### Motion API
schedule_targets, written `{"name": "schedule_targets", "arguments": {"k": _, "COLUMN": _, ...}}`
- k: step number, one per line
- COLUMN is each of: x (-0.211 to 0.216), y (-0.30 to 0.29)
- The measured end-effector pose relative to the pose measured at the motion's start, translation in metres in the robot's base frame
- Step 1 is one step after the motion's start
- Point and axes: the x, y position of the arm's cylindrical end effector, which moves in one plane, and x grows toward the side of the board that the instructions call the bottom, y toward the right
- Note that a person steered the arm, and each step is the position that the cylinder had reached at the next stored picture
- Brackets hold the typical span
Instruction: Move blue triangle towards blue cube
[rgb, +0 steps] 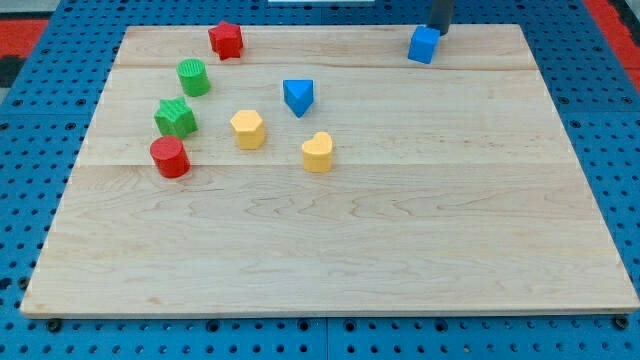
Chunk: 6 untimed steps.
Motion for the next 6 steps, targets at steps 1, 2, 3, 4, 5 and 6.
{"name": "schedule_targets", "arguments": {"k": 1, "x": 0.015, "y": -0.088}}
{"name": "schedule_targets", "arguments": {"k": 2, "x": 0.079, "y": -0.203}}
{"name": "schedule_targets", "arguments": {"k": 3, "x": 0.111, "y": -0.323}}
{"name": "schedule_targets", "arguments": {"k": 4, "x": 0.154, "y": -0.267}}
{"name": "schedule_targets", "arguments": {"k": 5, "x": 0.153, "y": -0.145}}
{"name": "schedule_targets", "arguments": {"k": 6, "x": 0.132, "y": -0.105}}
